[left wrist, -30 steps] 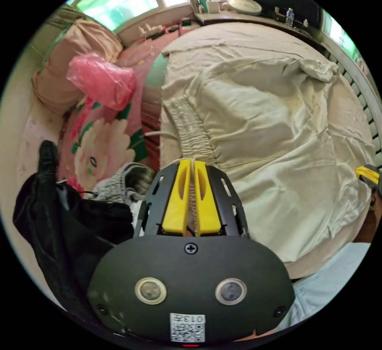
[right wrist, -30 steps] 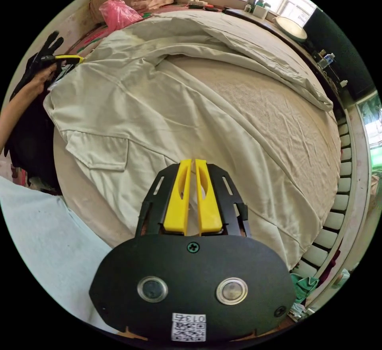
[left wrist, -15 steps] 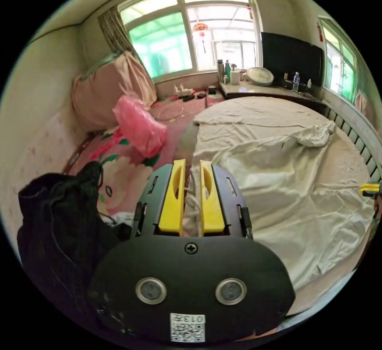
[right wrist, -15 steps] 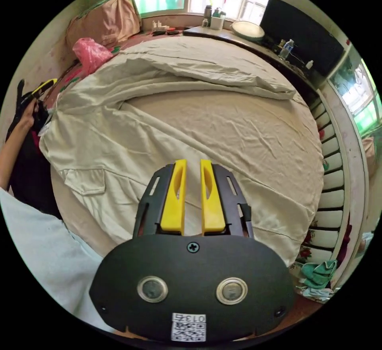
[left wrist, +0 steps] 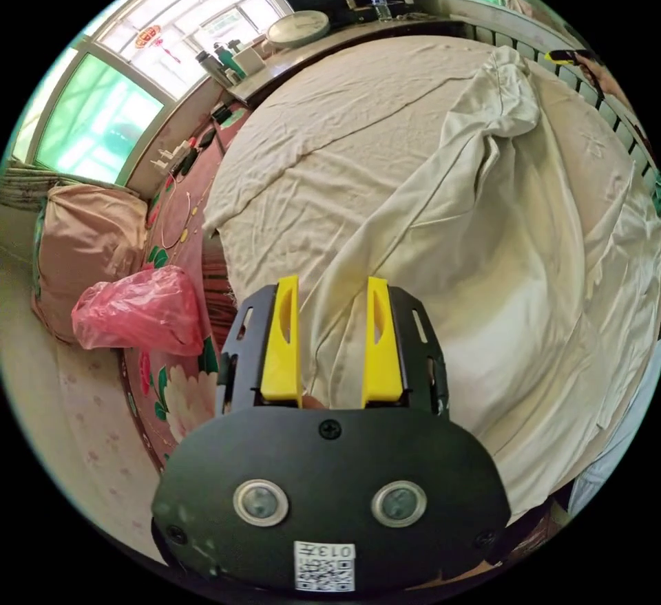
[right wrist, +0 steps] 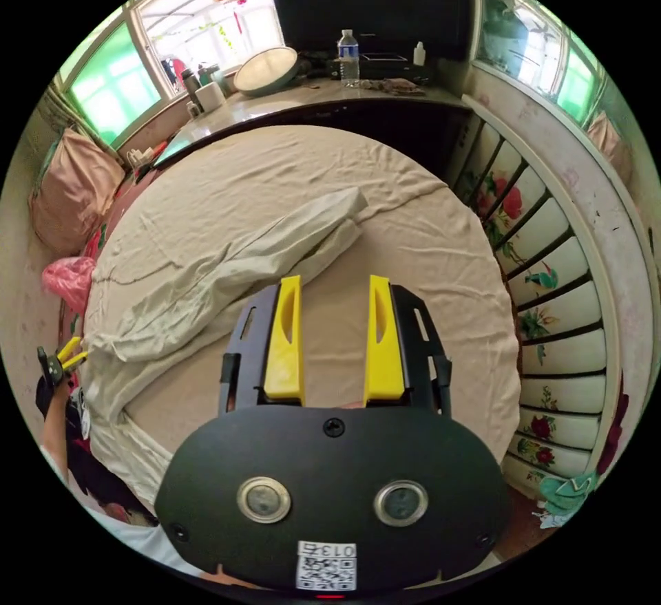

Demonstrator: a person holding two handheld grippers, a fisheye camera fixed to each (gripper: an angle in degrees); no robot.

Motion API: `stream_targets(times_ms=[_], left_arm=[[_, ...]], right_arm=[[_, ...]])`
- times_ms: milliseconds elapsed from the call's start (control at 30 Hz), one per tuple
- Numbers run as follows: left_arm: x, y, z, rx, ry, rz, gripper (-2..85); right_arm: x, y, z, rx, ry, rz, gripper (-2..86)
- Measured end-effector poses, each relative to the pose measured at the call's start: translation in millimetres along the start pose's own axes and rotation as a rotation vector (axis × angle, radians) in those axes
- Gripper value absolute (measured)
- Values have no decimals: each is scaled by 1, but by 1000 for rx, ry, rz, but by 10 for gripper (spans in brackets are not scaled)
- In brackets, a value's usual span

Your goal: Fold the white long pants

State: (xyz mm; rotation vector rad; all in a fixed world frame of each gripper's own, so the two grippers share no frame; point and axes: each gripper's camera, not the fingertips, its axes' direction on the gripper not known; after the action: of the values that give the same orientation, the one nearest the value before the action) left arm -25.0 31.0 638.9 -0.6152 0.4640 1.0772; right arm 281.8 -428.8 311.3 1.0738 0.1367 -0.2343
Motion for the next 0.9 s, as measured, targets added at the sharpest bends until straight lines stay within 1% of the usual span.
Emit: stream_targets(times_ms=[100,167,267,300,333,400,467,567,633,667,700,733,800,867,900], left_arm=[[-1,-16,22,-78,28,11,138],[-3,-23,25,-87,29,14,134],[-10,-29,30,-121,94,14,108],[-11,-30,32,-132,135,18,81],[-11,-31,32,-140,149,22,68],[-8,-33,31,-174,126,35,21],[-7,-32,22,-159,84,38,10],[-25,-20,-9,-67,90,-36,3],[-37,-7,-31,5,114,-88,1],[-43,4,-45,55,128,-121,0],[-47,17,-58,104,145,-150,0],[-48,24,-64,124,150,-162,0],[-50,54,-85,185,155,-200,-1],[-49,77,-101,260,186,-226,-1],[-48,92,-109,300,203,-232,-1]], right_arm=[[24,-47,25,-1,-60,59,160],[31,-68,42,-17,-54,66,166],[45,-92,70,-45,-85,108,165],[48,-99,81,-63,-102,120,141],[48,-103,91,-74,-121,109,98],[42,-109,100,-125,-92,90,32],[31,-114,95,-128,-26,55,22],[10,-123,49,7,-23,-70,14],[5,-119,-13,199,-144,-158,11],[7,-115,-30,251,-198,-167,10],[16,-106,-60,333,-293,-165,9],[25,-99,-76,321,-286,-135,9],[38,-86,-89,201,-217,-113,8],[57,-52,-118,282,-275,-105,7],[73,-29,-133,308,-321,-66,7]])
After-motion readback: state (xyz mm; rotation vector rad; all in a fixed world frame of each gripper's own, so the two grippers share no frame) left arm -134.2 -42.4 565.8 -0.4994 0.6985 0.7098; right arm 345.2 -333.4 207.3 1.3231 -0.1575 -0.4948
